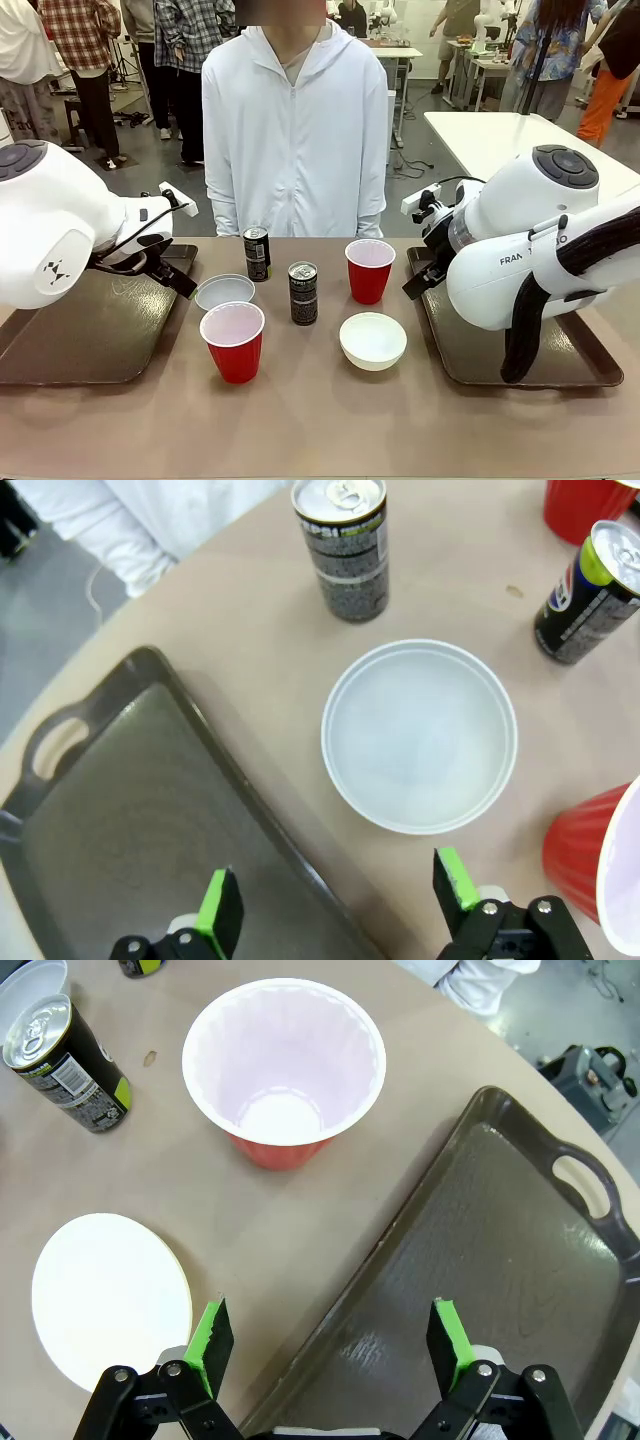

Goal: Prepare tableware on both trays.
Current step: Pick up a Picnic Bowl from the table and place it on a Handle tray.

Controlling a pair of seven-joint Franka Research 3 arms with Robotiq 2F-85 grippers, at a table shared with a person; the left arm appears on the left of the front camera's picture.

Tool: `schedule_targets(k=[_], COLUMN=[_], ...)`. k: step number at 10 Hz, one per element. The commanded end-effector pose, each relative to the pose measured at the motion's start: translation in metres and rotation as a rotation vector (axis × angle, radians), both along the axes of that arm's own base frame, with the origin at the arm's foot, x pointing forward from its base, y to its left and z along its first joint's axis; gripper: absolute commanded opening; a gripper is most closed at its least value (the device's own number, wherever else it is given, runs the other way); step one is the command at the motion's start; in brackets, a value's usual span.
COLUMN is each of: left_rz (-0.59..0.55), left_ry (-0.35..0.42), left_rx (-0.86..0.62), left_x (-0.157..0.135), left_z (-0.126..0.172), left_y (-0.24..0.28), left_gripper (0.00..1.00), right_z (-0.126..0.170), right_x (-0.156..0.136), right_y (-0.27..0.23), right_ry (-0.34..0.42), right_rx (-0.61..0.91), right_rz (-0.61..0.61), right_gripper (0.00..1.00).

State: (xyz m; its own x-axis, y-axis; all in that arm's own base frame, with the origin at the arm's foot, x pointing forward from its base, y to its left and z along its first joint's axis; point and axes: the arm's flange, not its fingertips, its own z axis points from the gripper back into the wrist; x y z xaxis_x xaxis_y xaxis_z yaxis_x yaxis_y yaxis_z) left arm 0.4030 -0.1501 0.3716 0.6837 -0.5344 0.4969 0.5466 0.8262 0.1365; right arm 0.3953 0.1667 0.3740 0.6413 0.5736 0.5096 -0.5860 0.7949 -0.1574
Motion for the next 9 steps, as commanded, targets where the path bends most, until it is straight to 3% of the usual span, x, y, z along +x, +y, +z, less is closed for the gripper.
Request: schedule_targets(k=[1,7,8,9], left_rz=[0.0,0.0,-0.043,-0.079], left_ry=[0.0,0.0,-0.006,0.044], left_rx=[0.0,0.0,0.091,0.097], left_x=[0.0,0.0,-0.021,-0.043], left_z=[0.0,0.0,0.023,0.049], left_y=[0.0,0.0,0.0,0.007], left_gripper=[1.0,1.0,1.0,1.0], right_z=[0.0,0.0,0.016,0.032], right_x=[0.0,0.0,-0.02,-0.043], right_y=[0.0,0.0,-0.002,-0.008], right_ry=[0.0,0.0,-0.001,0.04], right_rx=[0.0,0.0,-0.034,-0.029], right_rz=[0.0,0.0,-0.004,0.004], right_gripper=[1.0,1.0,1.0,1.0])
